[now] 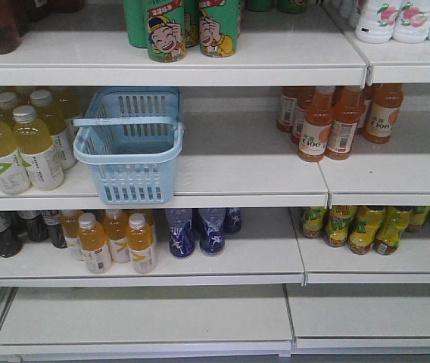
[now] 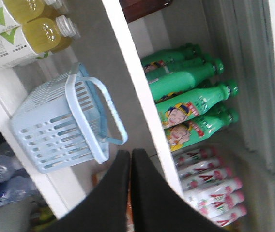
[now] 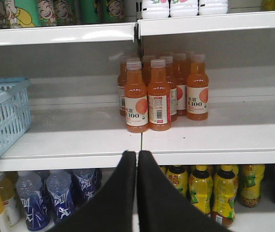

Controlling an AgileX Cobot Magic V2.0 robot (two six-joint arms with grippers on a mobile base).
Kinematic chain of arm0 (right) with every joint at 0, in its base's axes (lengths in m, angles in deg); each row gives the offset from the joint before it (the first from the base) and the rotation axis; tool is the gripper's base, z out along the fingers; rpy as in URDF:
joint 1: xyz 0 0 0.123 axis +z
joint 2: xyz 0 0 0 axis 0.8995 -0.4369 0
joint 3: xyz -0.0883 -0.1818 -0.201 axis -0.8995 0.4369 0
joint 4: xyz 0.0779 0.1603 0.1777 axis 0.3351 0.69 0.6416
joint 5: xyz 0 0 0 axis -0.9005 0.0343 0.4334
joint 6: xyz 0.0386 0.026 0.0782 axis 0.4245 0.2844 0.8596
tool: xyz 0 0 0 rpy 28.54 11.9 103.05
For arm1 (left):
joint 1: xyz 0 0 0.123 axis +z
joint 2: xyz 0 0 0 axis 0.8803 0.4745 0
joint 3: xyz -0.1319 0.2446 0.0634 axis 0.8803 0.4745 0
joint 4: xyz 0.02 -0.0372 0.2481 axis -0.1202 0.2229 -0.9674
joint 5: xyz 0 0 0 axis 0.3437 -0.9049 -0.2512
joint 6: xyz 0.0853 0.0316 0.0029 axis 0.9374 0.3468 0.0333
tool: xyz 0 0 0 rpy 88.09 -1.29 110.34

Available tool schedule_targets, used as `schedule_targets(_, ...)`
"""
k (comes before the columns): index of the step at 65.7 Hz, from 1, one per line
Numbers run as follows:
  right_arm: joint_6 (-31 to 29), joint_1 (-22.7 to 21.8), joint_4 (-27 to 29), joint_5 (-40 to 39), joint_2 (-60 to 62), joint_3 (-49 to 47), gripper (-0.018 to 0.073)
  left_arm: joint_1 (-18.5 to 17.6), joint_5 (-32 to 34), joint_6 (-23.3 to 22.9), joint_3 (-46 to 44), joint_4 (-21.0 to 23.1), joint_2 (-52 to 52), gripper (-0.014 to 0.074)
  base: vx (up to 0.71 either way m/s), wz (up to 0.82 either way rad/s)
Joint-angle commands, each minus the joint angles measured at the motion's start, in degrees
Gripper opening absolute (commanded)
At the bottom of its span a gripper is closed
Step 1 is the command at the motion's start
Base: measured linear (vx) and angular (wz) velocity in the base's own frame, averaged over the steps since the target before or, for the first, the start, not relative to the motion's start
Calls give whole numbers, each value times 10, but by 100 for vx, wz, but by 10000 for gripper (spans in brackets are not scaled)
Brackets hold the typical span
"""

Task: Place coke in basket with both arms
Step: 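Approach the shelf and align with the light-blue basket, then reach the left gripper to the basket handle and grasp it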

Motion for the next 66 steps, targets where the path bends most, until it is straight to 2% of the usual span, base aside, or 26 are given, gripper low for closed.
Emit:
schedule_targets(1, -1, -2, -5, -43, 7, 5, -5, -4, 70, -43, -21, 101, -10, -6, 0, 0)
schedule_targets(4, -1, -2, -5, -43, 7, 5, -5, -4, 82, -87, -23, 176, -10, -6, 0, 0)
schedule_targets(7, -1, -2, -5, -43, 7, 5, -5, -4, 81, -147, -32, 235, -11, -6, 0, 0)
schedule_targets(9, -1, -2, -5, -43, 7, 5, -5, -4, 76, -173, -46, 257, -11, -6, 0, 0)
schedule_targets(14, -1, -2, -5, -43, 7, 5, -5, -4, 57, -180, -104, 253, -11, -6, 0, 0)
schedule_targets(19, -1, -2, -5, -43, 7, 5, -5, -4, 59, -161, -182, 217, -10, -6, 0, 0)
schedule_targets(25, -1, -2, -5, -43, 7, 5, -5, -4, 112, -137, -277, 131, 7, -6, 0, 0)
schedule_targets(34, -1, -2, -5, -43, 7, 5, -5, -4, 182, -147, -377, -66, 71, -6, 0, 0)
schedule_targets(42, -1, -2, -5, -43, 7, 5, -5, -4, 213, -243, -408, -214, 152, -6, 0, 0)
schedule_targets(50, -1, -2, -5, -43, 7, 5, -5, -4, 279, -357, -408, -338, 255, -6, 0, 0)
schedule_targets(54, -1, -2, -5, -43, 7, 5, -5, -4, 314, -399, -408, -398, 309, -4, 0, 0)
schedule_targets(61, -1, -2, -5, -42, 7, 5, -5, -4, 360, -449, -408, -461, 410, 14, 0, 0)
schedule_targets(66, -1, -2, -5, -42, 7, 5, -5, -4, 378, -492, -408, -484, 471, 55, 0, 0)
